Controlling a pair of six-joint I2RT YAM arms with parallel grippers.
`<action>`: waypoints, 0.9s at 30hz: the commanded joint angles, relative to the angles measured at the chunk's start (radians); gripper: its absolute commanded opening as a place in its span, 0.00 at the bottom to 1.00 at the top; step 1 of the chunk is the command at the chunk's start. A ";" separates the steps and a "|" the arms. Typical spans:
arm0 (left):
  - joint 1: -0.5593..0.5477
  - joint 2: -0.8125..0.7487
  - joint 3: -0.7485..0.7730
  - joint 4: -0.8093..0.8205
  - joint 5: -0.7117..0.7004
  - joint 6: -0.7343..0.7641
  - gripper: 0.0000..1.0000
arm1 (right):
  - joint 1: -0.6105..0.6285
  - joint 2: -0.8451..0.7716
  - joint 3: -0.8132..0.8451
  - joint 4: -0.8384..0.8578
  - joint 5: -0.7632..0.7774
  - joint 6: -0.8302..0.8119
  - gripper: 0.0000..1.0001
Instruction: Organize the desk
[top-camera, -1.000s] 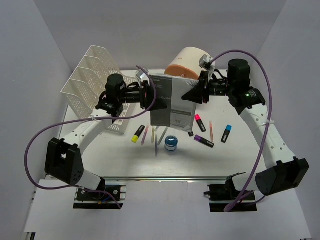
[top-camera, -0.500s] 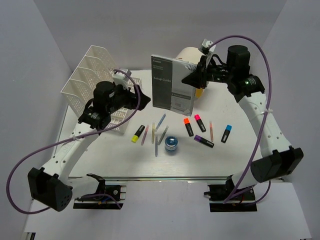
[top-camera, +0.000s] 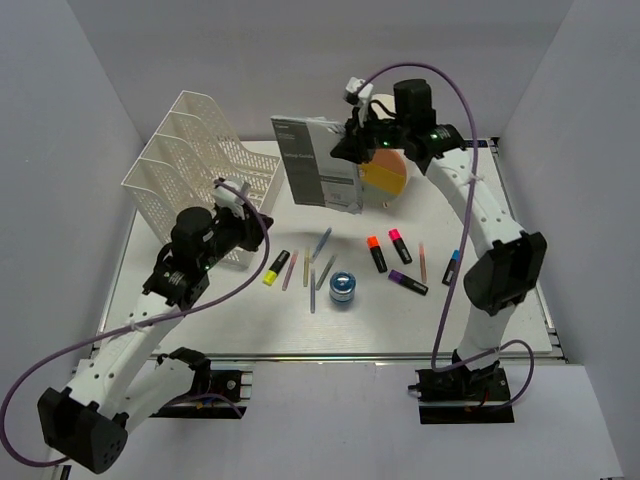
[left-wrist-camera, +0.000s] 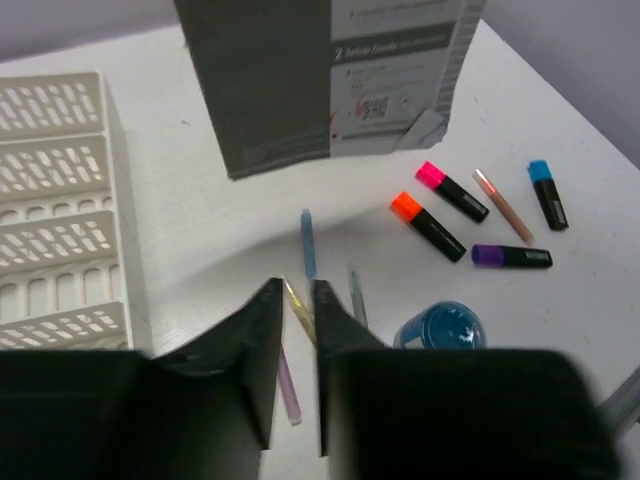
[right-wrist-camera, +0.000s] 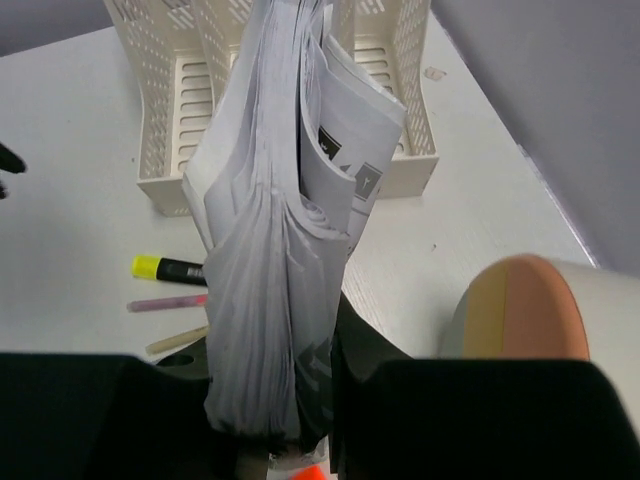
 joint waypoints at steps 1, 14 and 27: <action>0.006 -0.092 -0.017 0.041 -0.055 0.022 0.32 | 0.048 0.037 0.187 0.113 -0.032 -0.040 0.00; 0.006 -0.228 -0.039 0.026 -0.349 0.025 0.61 | 0.181 0.236 0.256 0.548 -0.081 0.132 0.00; 0.006 -0.291 -0.047 0.038 -0.360 0.028 0.61 | 0.270 0.436 0.361 0.829 0.056 0.206 0.00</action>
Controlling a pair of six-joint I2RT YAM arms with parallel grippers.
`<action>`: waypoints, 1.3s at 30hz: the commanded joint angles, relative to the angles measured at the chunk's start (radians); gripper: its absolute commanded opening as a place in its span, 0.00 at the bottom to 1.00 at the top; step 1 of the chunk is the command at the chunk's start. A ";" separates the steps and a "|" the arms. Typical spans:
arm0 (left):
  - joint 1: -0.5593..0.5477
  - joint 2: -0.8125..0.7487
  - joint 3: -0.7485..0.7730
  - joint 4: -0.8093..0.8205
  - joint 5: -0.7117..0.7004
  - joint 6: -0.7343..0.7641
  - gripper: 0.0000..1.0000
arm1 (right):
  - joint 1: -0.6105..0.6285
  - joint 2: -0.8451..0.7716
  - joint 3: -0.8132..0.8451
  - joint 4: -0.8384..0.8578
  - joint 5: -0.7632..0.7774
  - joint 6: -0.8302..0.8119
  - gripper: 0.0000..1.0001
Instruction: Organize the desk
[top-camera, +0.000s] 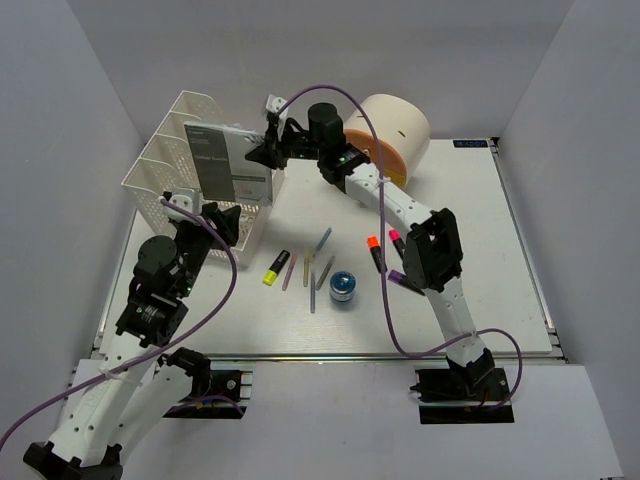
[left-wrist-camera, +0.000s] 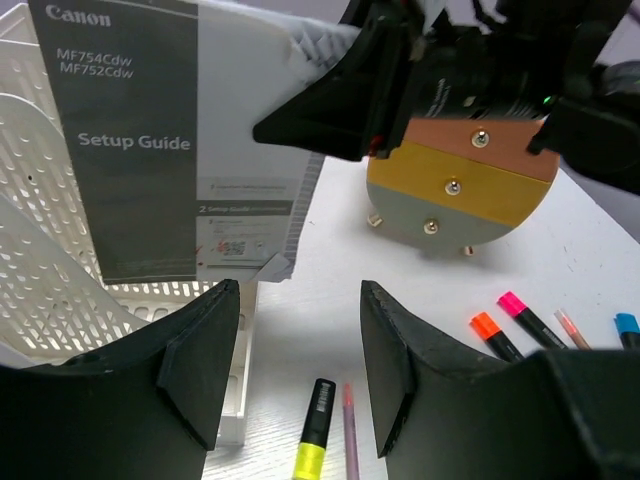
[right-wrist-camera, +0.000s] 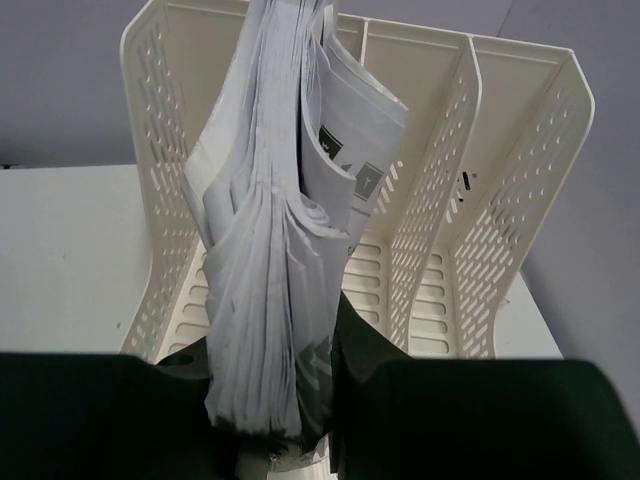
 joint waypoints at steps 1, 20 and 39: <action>0.005 -0.016 -0.010 0.020 -0.011 0.004 0.62 | 0.007 -0.007 0.084 0.264 0.051 0.026 0.00; 0.005 -0.028 -0.015 0.029 0.029 -0.005 0.63 | 0.084 0.079 0.040 0.411 0.133 0.092 0.00; 0.005 -0.030 -0.031 0.051 0.052 -0.011 0.69 | 0.077 0.015 -0.120 0.350 0.216 0.031 0.72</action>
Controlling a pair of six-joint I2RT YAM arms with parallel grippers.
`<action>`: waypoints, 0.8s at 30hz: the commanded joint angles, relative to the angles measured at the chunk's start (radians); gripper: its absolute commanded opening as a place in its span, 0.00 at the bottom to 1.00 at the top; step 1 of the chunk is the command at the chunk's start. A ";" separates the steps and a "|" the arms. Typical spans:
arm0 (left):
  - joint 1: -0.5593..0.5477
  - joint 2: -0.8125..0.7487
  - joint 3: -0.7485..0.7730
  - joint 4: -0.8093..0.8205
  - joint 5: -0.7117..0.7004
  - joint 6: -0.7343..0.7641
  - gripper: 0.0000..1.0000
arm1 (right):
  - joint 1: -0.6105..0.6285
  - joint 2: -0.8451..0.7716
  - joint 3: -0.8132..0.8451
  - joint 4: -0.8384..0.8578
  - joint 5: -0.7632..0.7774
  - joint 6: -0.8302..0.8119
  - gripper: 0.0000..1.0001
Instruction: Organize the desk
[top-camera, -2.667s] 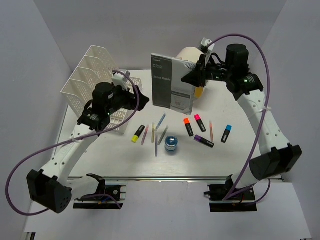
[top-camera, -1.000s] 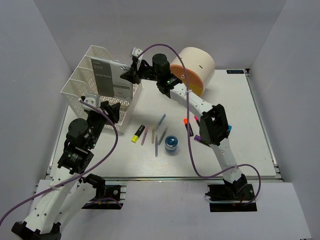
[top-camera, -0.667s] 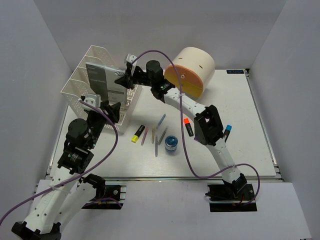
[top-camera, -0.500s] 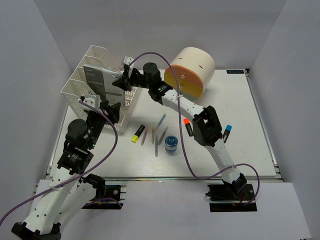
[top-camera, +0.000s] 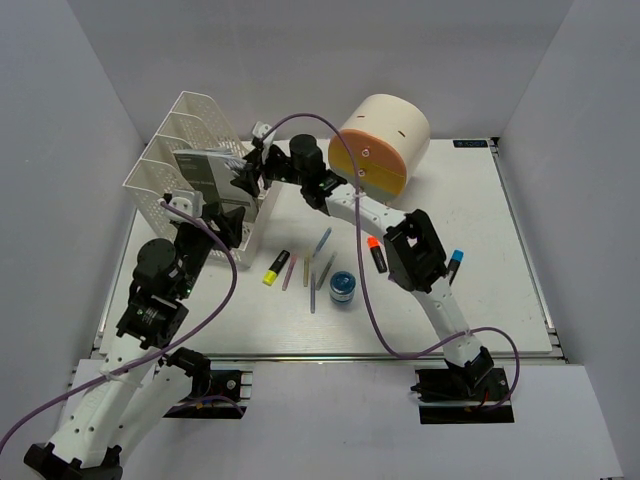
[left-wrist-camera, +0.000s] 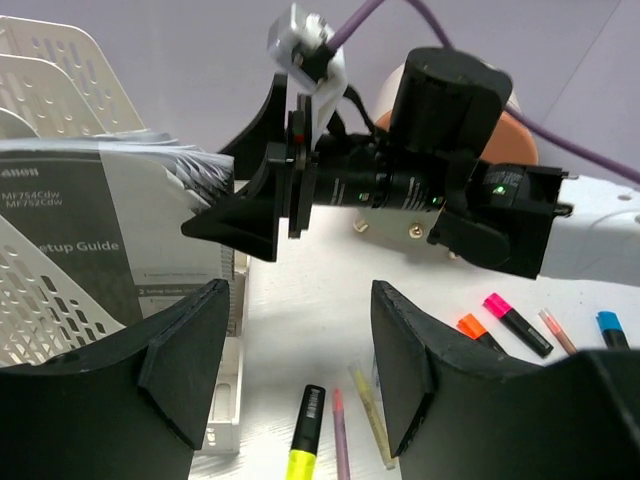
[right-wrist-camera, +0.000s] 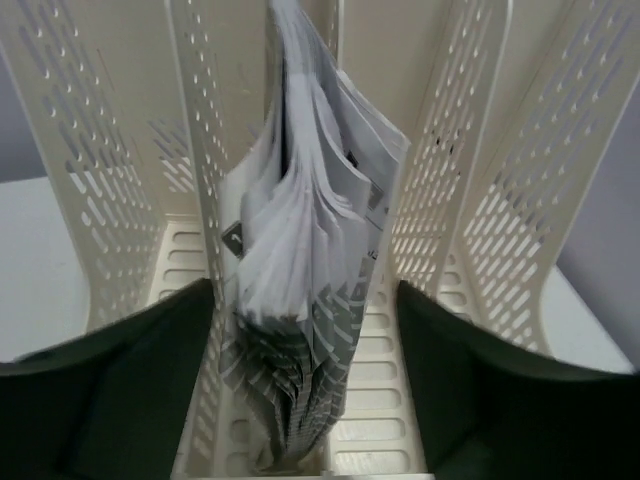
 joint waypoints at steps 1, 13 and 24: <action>0.005 -0.010 -0.016 0.020 0.021 -0.007 0.69 | -0.014 -0.111 0.000 0.078 0.012 -0.029 0.83; -0.007 0.054 -0.045 0.079 0.211 -0.024 0.77 | -0.112 -0.449 0.032 -0.494 0.086 -0.133 0.89; -0.007 0.488 0.186 0.191 0.627 -0.199 0.18 | -0.342 -0.932 -0.349 -0.796 -0.094 0.011 0.00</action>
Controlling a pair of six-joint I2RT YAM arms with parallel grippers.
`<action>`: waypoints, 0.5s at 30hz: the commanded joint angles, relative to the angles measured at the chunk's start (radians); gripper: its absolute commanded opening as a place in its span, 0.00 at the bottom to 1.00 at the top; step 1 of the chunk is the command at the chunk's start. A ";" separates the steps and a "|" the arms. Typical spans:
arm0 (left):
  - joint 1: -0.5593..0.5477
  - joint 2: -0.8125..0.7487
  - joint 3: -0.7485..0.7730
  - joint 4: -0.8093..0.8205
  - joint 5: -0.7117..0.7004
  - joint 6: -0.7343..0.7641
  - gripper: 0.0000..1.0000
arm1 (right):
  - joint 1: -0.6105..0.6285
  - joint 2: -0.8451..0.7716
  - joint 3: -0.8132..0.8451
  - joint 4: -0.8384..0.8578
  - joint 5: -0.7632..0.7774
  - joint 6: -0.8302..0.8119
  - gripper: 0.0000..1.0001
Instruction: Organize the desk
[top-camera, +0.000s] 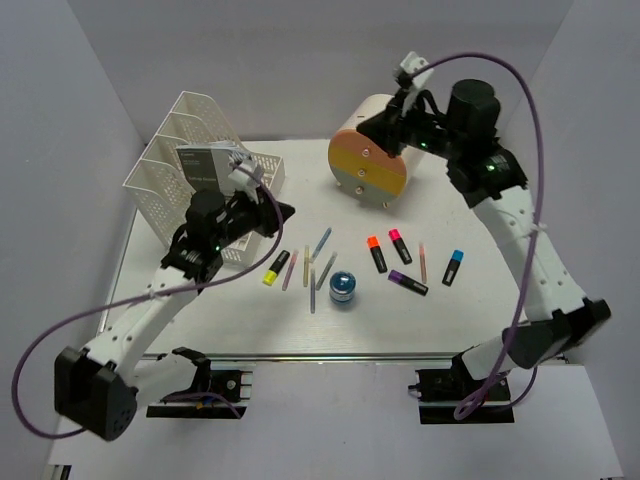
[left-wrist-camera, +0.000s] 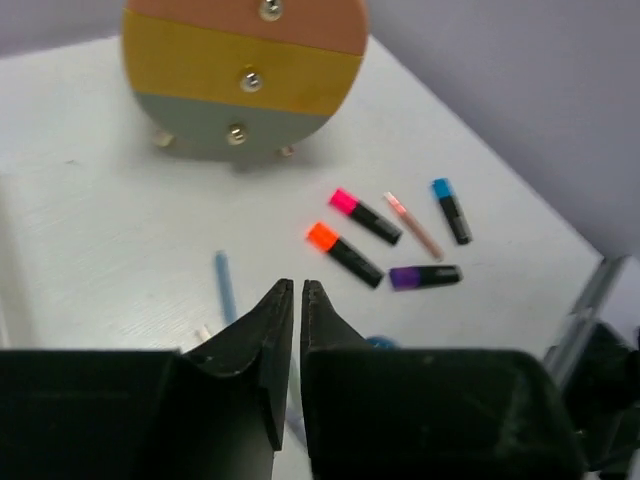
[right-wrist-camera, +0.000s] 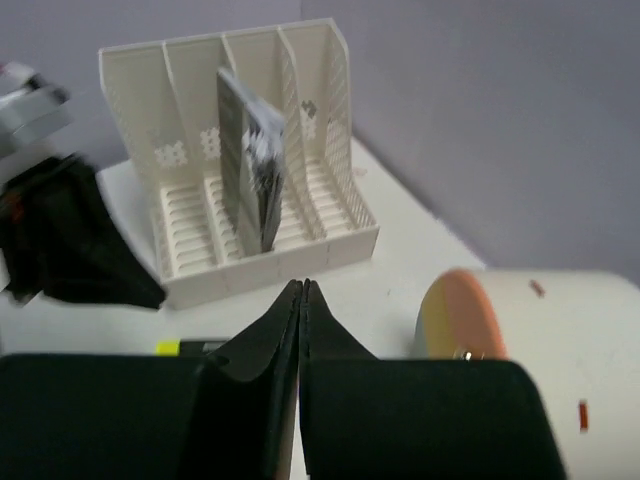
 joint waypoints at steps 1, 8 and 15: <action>-0.005 0.112 0.112 0.090 0.158 -0.117 0.17 | -0.068 -0.067 -0.079 -0.162 -0.100 0.039 0.00; -0.032 0.354 0.305 0.108 0.105 -0.250 0.56 | -0.246 -0.268 -0.482 0.007 -0.413 0.157 0.60; -0.084 0.588 0.547 -0.003 0.014 -0.289 0.68 | -0.432 -0.382 -0.827 0.245 -0.621 0.285 0.70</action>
